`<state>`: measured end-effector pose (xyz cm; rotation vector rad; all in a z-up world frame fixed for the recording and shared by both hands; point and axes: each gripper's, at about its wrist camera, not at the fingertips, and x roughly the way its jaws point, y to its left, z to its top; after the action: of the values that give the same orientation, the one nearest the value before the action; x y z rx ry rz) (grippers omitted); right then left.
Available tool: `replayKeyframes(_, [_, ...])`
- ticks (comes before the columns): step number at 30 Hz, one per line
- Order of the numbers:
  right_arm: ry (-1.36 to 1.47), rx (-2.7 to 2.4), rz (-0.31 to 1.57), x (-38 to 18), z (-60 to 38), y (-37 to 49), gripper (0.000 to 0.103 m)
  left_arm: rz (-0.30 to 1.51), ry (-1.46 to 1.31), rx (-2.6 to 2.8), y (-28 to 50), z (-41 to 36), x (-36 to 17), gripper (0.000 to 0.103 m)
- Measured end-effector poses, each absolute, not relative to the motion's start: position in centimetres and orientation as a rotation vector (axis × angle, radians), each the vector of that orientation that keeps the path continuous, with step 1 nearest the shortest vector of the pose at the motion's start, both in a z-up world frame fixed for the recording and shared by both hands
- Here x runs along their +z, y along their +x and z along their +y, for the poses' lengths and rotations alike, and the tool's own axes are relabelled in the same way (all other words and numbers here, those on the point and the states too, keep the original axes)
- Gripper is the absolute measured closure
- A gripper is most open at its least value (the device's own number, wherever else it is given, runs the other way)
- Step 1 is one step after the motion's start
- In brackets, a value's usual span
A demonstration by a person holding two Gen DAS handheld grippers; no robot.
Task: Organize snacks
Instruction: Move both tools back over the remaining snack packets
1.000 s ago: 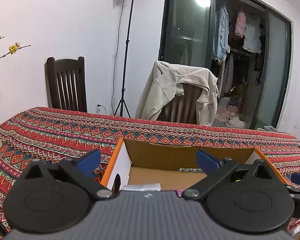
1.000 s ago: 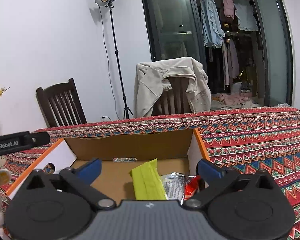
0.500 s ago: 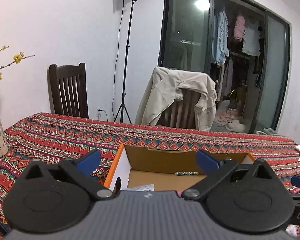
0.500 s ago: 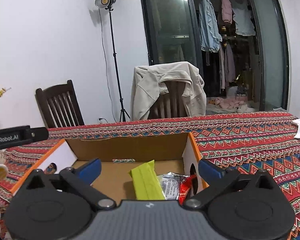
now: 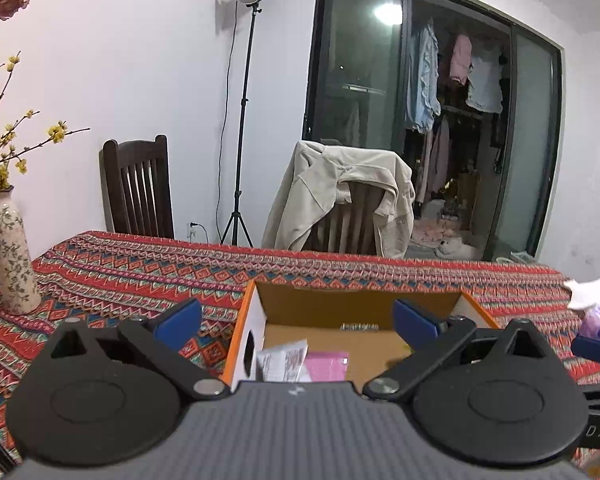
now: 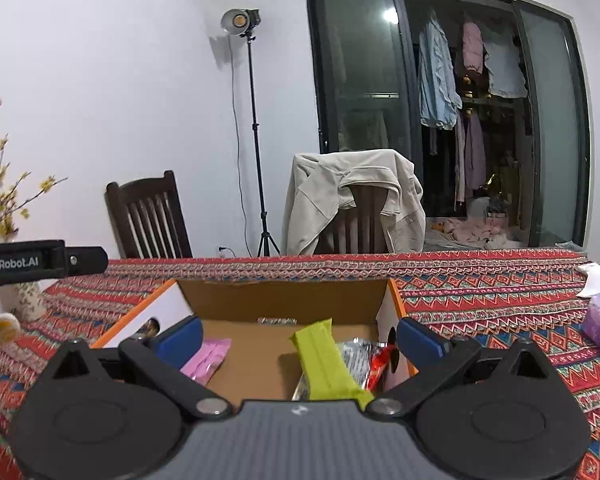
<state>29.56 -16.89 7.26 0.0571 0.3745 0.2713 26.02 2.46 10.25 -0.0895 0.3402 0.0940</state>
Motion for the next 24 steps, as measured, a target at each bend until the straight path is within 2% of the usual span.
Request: replayKeyframes(24, [0.018, 0.31, 0.497, 3.5, -17.1, 20.3, 0.0, 0.443, -0.132, 0.131, 16.7, 6.4, 5.0, 0.0])
